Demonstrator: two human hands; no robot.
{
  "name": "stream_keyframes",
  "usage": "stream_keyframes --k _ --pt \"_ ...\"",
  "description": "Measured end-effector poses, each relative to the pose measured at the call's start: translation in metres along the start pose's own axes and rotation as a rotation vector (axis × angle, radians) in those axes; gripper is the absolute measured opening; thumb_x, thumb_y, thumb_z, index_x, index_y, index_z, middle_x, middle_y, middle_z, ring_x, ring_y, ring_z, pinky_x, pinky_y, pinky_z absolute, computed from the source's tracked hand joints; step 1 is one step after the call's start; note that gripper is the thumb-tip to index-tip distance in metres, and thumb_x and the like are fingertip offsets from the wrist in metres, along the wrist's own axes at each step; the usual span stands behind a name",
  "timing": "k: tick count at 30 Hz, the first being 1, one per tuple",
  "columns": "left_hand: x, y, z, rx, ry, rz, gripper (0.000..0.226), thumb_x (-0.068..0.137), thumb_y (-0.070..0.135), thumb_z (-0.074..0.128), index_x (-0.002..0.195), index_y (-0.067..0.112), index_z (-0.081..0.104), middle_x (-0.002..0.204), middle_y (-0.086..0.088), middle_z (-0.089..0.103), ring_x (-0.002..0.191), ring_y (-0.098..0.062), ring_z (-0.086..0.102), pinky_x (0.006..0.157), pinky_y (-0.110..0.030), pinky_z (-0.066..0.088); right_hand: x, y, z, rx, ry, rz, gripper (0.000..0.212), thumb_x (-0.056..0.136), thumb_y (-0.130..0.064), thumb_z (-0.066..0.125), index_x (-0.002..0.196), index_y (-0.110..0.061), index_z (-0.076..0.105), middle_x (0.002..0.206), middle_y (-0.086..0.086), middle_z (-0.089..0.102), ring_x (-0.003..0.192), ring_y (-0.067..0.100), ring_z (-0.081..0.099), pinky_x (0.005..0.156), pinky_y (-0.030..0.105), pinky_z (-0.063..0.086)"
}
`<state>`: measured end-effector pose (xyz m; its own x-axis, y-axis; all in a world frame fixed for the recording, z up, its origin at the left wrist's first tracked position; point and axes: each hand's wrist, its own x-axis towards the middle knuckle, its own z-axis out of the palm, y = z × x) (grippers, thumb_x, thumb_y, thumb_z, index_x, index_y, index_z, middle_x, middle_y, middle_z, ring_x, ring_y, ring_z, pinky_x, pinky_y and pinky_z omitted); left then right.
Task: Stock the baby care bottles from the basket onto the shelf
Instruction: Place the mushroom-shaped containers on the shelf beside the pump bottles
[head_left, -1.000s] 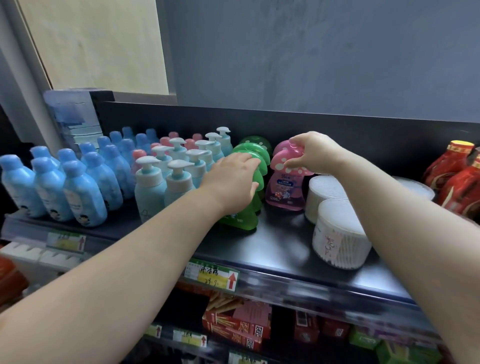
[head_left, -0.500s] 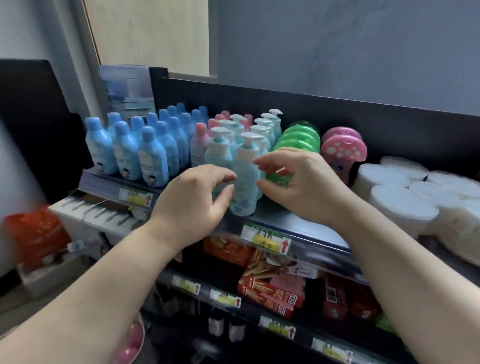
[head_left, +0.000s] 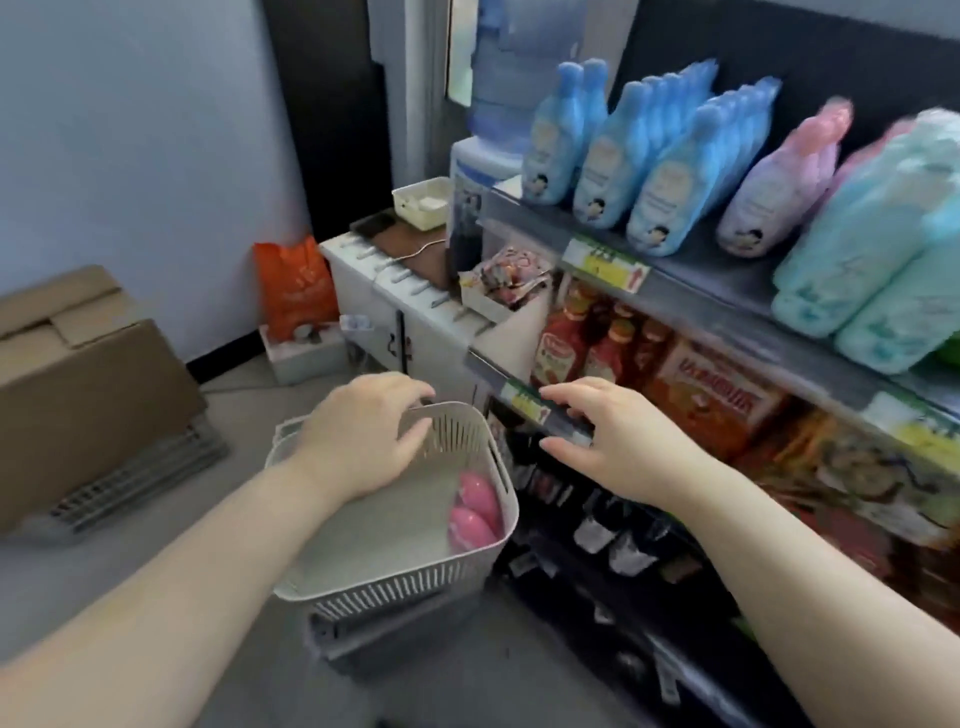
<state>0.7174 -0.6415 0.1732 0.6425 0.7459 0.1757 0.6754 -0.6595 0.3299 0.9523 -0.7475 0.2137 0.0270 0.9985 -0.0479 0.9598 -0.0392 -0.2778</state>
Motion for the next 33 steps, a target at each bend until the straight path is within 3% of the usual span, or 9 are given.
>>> stream_keyframes --k 6,13,15,18,21,25,29,33 --pt "-0.046 -0.093 0.042 -0.005 -0.238 -0.152 0.036 0.094 0.036 0.049 0.128 0.026 0.054 0.13 0.006 0.056 0.12 -0.018 0.051 0.099 -0.034 0.042 0.042 -0.031 0.091 0.028 -0.227 0.141 0.051 0.089 -0.042 0.059 0.137 -0.027 0.049 0.129 -0.006 0.054 0.112 0.014 0.056 0.093 0.032 0.049" --pt "-0.062 -0.128 0.098 -0.09 -0.442 -0.234 0.038 0.095 0.038 0.046 0.132 0.027 0.049 0.134 0.007 0.052 0.123 -0.017 0.049 0.1 -0.035 0.043 0.078 -0.025 0.18 0.03 -0.463 0.367 0.033 0.092 -0.032 0.058 0.117 -0.01 0.062 0.113 0.009 0.064 0.103 0.026 0.06 0.089 0.039 0.051" --pt "-0.062 -0.131 0.113 -0.113 -0.486 -0.238 0.04 0.096 0.037 0.045 0.134 0.026 0.048 0.136 0.006 0.051 0.125 -0.018 0.047 0.102 -0.034 0.04 0.089 -0.017 0.203 0.049 -0.511 0.402 0.035 0.093 -0.03 0.054 0.121 -0.01 0.06 0.118 0.011 0.063 0.104 0.027 0.058 0.087 0.035 0.049" --pt "-0.062 -0.132 0.132 -0.136 -0.541 -0.263 0.042 0.095 0.037 0.045 0.136 0.027 0.045 0.139 0.006 0.048 0.127 -0.018 0.045 0.104 -0.035 0.039 0.105 -0.007 0.235 0.115 -0.566 0.44 0.042 0.095 -0.026 0.05 0.135 -0.016 0.047 0.129 0.01 0.054 0.1 0.023 0.05 0.079 0.024 0.036" --pt "-0.062 -0.133 0.148 -0.146 -0.587 -0.299 0.042 0.095 0.037 0.045 0.137 0.028 0.044 0.14 0.005 0.048 0.127 -0.019 0.045 0.104 -0.035 0.039 0.12 0.004 0.265 0.029 -0.619 0.489 0.045 0.089 -0.034 0.058 0.13 -0.017 0.051 0.127 0.009 0.058 0.111 0.028 0.054 0.086 0.032 0.039" --pt "-0.056 -0.133 0.162 -0.149 -0.62 -0.332 0.042 0.096 0.036 0.045 0.137 0.027 0.044 0.14 0.004 0.048 0.126 -0.02 0.046 0.102 -0.035 0.04 0.131 0.017 0.296 -0.062 -0.679 0.493 0.048 0.085 -0.033 0.064 0.128 -0.016 0.051 0.121 0.011 0.06 0.11 0.032 0.058 0.088 0.038 0.046" --pt "-0.048 -0.131 0.177 -0.18 -0.649 -0.374 0.043 0.095 0.036 0.046 0.138 0.027 0.044 0.14 0.003 0.048 0.126 -0.02 0.046 0.102 -0.033 0.04 0.136 0.02 0.32 -0.186 -0.726 0.416 0.061 0.094 -0.025 0.05 0.147 -0.011 0.025 0.132 0.011 0.054 0.117 0.032 0.056 0.09 0.042 0.05" --pt "-0.037 -0.126 0.188 -0.184 -0.683 -0.376 0.047 0.096 0.037 0.045 0.141 0.026 0.039 0.141 0.0 0.046 0.127 -0.021 0.045 0.1 -0.033 0.041 0.141 0.022 0.316 -0.155 -0.69 0.318 0.043 0.094 -0.031 0.048 0.132 -0.012 0.044 0.123 0.008 0.059 0.109 0.029 0.059 0.081 0.035 0.047"
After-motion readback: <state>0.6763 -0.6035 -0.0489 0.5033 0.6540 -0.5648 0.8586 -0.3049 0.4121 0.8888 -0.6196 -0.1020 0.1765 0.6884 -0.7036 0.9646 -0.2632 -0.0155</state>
